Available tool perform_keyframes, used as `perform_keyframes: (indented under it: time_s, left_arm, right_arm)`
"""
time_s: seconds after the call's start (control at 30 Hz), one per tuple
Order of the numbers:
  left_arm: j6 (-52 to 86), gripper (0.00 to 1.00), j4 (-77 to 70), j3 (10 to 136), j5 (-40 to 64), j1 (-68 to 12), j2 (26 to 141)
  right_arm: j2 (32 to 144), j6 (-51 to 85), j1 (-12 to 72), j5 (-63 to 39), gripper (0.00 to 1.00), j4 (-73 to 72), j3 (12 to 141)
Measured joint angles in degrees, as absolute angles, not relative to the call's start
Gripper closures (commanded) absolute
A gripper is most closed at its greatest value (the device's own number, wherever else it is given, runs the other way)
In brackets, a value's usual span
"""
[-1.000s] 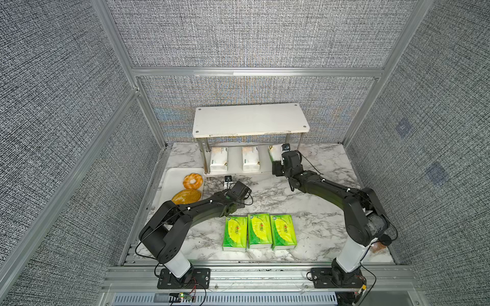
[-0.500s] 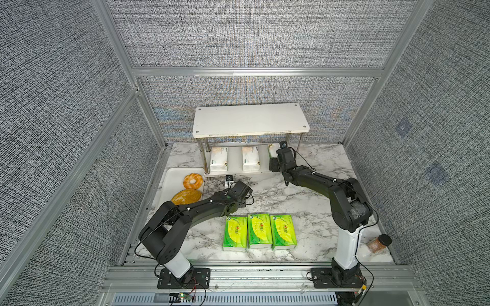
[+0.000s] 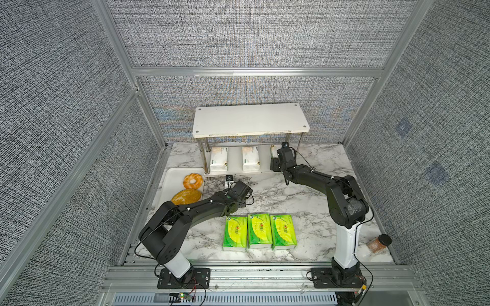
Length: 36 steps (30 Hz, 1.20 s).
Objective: Place the tissue boxes on the shelf by color
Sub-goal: Place a box of tissues on the shelf.
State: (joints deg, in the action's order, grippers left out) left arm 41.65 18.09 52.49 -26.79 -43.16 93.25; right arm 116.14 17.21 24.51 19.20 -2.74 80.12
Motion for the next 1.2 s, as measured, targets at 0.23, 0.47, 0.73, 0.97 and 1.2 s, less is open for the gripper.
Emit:
perform_keyframes:
  time_s: [0.23, 0.47, 0.73, 0.97, 1.2]
  left_arm:
    - [42.0, 0.04, 18.1, 52.2, -26.8, -43.2, 93.3]
    - [42.1, 0.04, 18.1, 52.1, -26.8, -43.2, 92.9]
    - [42.3, 0.04, 18.1, 51.6, -26.8, -43.2, 92.5]
    - [42.3, 0.04, 18.1, 51.6, -26.9, -43.2, 92.4]
    - [42.3, 0.04, 18.1, 51.6, -26.9, -43.2, 92.4]
  right_arm:
    - [116.9, 16.8, 24.5, 19.1, 0.16, -2.8, 80.8]
    - [118.6, 15.9, 24.3, 18.7, 0.16, -2.8, 83.5]
    - [119.7, 14.6, 23.2, 16.5, 0.14, -2.5, 85.4]
    - [119.6, 14.1, 23.1, 15.7, 0.10, -1.7, 85.6]
    - [116.8, 13.8, 23.7, 16.4, 0.08, -1.3, 85.6]
